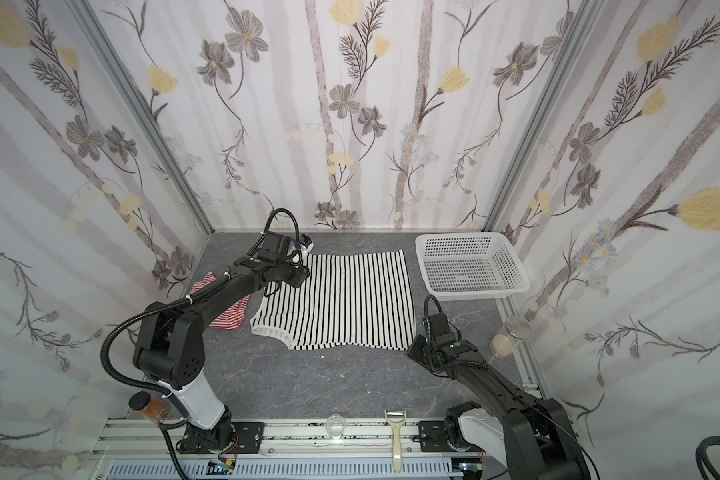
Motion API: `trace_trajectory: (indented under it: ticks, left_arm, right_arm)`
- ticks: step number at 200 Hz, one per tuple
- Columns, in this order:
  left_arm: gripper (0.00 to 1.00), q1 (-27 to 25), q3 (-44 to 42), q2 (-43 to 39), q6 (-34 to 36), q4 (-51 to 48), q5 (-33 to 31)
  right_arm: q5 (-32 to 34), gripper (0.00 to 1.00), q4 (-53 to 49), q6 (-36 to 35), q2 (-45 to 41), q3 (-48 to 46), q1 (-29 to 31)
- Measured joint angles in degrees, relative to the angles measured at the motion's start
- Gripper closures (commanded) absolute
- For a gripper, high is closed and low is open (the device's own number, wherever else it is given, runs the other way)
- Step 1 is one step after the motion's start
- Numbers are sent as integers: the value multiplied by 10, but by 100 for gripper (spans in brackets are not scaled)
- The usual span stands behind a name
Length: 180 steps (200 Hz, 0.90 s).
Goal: Fold and stack the tank tops
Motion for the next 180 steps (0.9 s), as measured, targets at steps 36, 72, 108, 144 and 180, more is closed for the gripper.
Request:
trace_trajectory:
  ticks: [36,72,108,144,180]
  left_arm:
    - [52,-7,-84,-47,7,3,14]
    - [52,-19,-147,-85,24,4,23]
    - [52,-35,-185,-120,35,8,28]
    - [52,-48,-221,-140,52,9,32]
    - [52,-68,-255,-162,67,10,31]
  right_arm:
    - [-17,58,31,0,24,4,-12]
    - [-25,64,44,-2,38,6,-25]
    - [-29,73,48,-6,47,8,-29]
    - [-29,88,47,-6,53,10,-30]
    - [-29,100,34,-6,47,19,-30]
